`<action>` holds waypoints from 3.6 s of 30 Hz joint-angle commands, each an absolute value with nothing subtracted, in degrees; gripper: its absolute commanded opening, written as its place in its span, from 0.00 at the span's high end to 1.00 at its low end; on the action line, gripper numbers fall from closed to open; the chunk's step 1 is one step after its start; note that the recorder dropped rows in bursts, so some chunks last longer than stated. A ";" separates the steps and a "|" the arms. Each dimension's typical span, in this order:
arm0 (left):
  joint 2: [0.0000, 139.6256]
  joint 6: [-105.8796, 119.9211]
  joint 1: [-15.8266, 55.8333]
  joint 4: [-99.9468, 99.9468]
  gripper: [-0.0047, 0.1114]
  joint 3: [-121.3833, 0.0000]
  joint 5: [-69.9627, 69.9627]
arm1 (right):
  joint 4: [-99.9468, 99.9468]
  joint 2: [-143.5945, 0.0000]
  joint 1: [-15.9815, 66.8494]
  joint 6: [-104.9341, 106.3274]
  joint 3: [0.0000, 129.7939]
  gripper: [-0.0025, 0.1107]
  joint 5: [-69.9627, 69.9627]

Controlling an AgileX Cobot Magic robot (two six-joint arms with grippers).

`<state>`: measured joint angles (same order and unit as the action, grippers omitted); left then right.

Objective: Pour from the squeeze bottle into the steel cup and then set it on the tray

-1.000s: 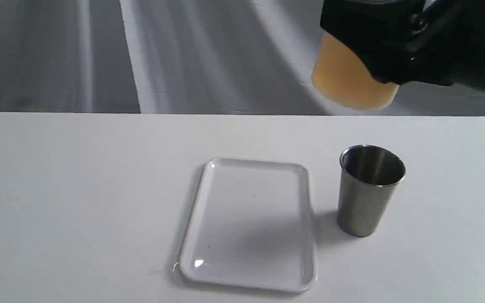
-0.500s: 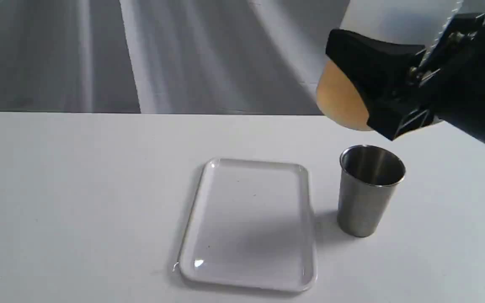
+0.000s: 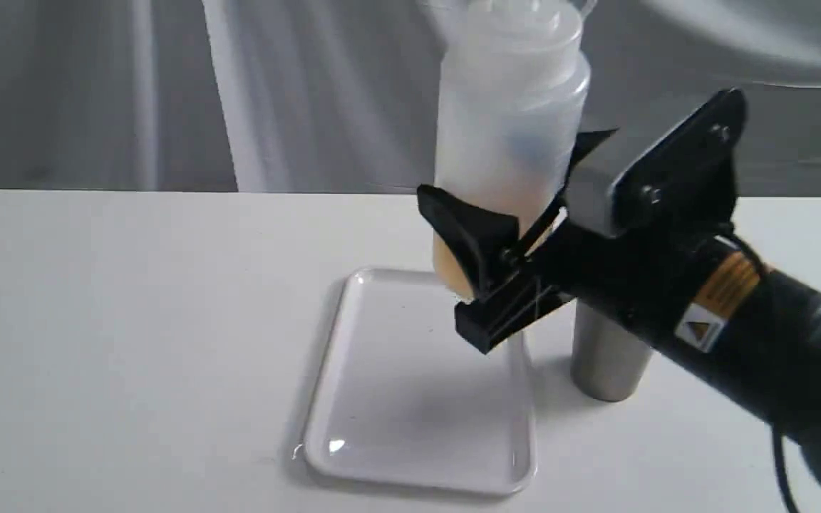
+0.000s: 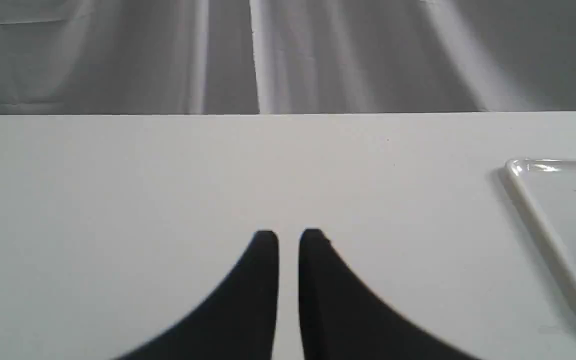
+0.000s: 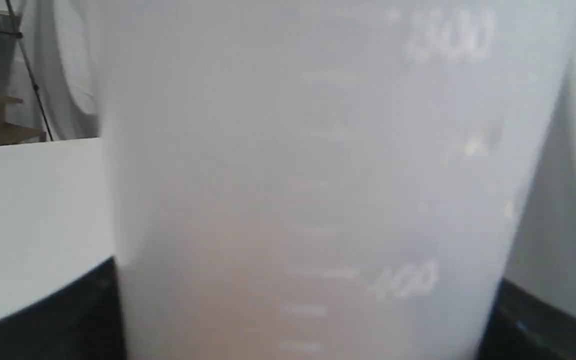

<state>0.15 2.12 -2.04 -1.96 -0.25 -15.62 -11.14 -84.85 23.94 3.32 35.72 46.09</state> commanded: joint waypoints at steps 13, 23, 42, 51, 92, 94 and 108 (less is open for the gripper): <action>0.00 1.85 -1.74 -1.95 0.89 0.00 -15.21 | 3.47 -104.46 27.37 10.27 39.50 0.98 61.48; 0.00 1.99 -1.74 -1.95 0.89 0.00 -15.21 | 3.60 -112.46 27.37 10.27 44.52 0.98 61.36; 0.00 1.98 -1.74 -1.95 0.89 0.00 -15.21 | 9.02 -119.64 25.95 10.27 47.98 0.98 65.08; 0.00 1.86 -1.74 -1.95 0.89 0.00 -15.21 | 9.02 -123.26 25.95 6.87 51.46 0.98 65.08; 0.00 2.05 -1.74 -1.95 0.89 0.00 -15.21 | 5.13 -129.52 25.84 5.89 54.14 0.98 65.00; 0.00 2.05 -1.74 -1.95 0.89 0.00 -15.21 | 5.13 -129.52 25.61 5.29 54.14 0.98 64.62; 0.00 1.72 -1.74 -1.95 0.89 0.00 -15.21 | 5.13 -129.52 25.21 4.64 54.14 0.98 63.97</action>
